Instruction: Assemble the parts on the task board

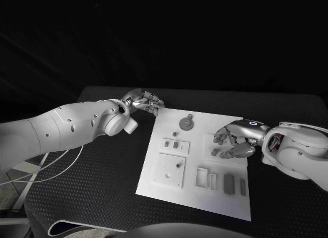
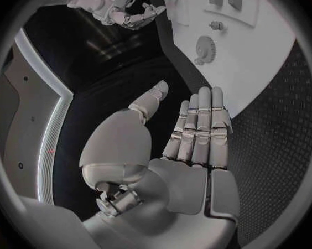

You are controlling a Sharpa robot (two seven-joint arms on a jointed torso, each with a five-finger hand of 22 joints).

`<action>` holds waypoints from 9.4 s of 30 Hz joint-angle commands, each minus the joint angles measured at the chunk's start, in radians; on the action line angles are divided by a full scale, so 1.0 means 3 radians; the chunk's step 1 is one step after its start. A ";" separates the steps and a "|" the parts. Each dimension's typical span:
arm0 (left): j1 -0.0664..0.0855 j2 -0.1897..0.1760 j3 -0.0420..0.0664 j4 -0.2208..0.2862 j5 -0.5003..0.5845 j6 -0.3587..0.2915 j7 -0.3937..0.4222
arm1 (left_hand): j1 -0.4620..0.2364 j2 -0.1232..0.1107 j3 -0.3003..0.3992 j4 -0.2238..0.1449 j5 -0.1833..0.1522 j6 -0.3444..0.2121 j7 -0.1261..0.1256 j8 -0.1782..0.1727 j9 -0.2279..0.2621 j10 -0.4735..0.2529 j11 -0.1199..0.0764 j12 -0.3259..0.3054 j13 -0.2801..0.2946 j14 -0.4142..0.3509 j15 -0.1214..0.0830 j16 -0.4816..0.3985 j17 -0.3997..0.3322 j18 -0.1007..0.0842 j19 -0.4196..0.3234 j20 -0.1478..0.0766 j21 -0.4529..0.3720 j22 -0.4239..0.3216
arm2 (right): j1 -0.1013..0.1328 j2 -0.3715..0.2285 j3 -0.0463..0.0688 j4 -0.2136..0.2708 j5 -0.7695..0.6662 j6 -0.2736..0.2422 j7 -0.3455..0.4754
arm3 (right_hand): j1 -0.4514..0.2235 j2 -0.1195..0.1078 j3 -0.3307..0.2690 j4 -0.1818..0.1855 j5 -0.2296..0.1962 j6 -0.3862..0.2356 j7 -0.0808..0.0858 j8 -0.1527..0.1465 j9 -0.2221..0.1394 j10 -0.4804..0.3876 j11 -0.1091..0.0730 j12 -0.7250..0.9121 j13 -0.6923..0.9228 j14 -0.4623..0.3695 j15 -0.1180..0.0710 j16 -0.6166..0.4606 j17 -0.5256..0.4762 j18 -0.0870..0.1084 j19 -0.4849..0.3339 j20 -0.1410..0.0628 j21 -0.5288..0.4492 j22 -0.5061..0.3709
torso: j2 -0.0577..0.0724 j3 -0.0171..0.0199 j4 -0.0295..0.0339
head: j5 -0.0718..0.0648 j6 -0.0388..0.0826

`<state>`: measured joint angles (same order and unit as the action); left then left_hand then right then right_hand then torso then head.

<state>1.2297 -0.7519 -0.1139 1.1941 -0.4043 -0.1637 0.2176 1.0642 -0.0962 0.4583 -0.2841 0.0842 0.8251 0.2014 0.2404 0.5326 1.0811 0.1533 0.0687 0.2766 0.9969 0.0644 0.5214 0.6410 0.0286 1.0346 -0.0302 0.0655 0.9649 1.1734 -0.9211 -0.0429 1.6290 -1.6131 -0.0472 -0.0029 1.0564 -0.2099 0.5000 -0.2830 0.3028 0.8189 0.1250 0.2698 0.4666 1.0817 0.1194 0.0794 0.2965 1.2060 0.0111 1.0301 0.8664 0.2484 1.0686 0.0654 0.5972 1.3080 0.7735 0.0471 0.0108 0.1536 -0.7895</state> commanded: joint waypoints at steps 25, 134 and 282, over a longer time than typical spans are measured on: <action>0.0001 -0.0006 0.0001 -0.0010 0.0013 0.0055 0.0040 | -0.0020 -0.0011 -0.0027 0.0004 -0.0017 -0.0032 0.0000 -0.0005 -0.0007 -0.0030 0.0009 -0.0005 -0.0011 -0.0007 0.0031 -0.0039 0.0016 0.0034 -0.0035 0.0014 0.0007 -0.0010 | -0.0117 0.0162 -0.0061 -0.0116 -0.0491 -0.0286 -0.0092 | 0.0134 0.0322 -0.0062 -0.0016 0.0021 0.0304 0.0047 0.0201 0.0052 0.0395 -0.0142 0.0182 0.0115 0.0089 -0.0155 0.0059 -0.0098 0.0045 0.0115 -0.0043 -0.0038 0.0052 | 0.0007 -0.0009 0.0009 | -0.0026 0.0000; 0.0001 0.0042 0.0002 -0.0021 0.0014 0.0060 0.0044 | -0.0043 -0.0008 -0.0030 0.0010 -0.0016 -0.0077 0.0017 -0.0011 -0.0014 -0.0062 0.0021 -0.0004 -0.0027 -0.0005 0.0035 -0.0075 0.0055 0.0036 -0.0044 0.0020 0.0012 -0.0024 | -0.0512 0.1076 -0.0080 -0.0081 -0.0281 -0.0467 0.0259 | 0.0207 0.0541 0.0705 -0.0004 0.0022 0.0750 -0.0074 0.0332 0.0126 0.0774 -0.0300 0.0302 0.0458 0.0193 -0.0308 0.0198 -0.0177 0.0045 0.0268 -0.0101 0.0046 0.0078 | 0.0008 -0.0011 0.0010 | 0.0078 -0.0081; 0.0002 0.0020 0.0002 -0.0020 0.0014 0.0093 0.0026 | -0.0069 -0.0002 -0.0032 0.0012 -0.0016 -0.0089 0.0018 0.0002 -0.0014 -0.0071 0.0024 -0.0002 -0.0036 -0.0002 0.0038 -0.0111 0.0094 0.0037 -0.0051 0.0022 0.0014 -0.0036 | -0.0592 0.1110 -0.0215 -0.0415 -0.0554 -0.0539 -0.0109 | 0.0094 0.0369 0.0682 0.0038 0.0017 0.0591 0.0000 0.0224 0.0131 0.0697 -0.0265 0.0207 0.0527 0.0171 -0.0273 0.0247 -0.0183 0.0045 0.0235 -0.0097 0.0124 0.0077 | 0.0006 -0.0009 0.0011 | 0.0107 -0.0124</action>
<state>1.2295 -0.7465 -0.1139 1.1860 -0.4043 -0.1509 0.2178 1.0568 -0.0963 0.4556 -0.2815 0.0842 0.8073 0.2052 0.2403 0.5299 1.0669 0.1604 0.0687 0.2671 0.9968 0.0715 0.4922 0.6677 0.0229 1.0274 -0.0232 0.0655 0.9553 0.9999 -0.5823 -0.1032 1.5165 -1.7706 -0.2533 0.0357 1.0847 -0.0900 0.7065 -0.2769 0.3059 0.9948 0.1215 0.3393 0.5081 1.2863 0.0421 0.1391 0.4532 1.2607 -0.0758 1.1007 0.8125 0.2559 1.1391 0.0301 0.6309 1.3099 0.7755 0.0442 0.0141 0.1859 -0.8262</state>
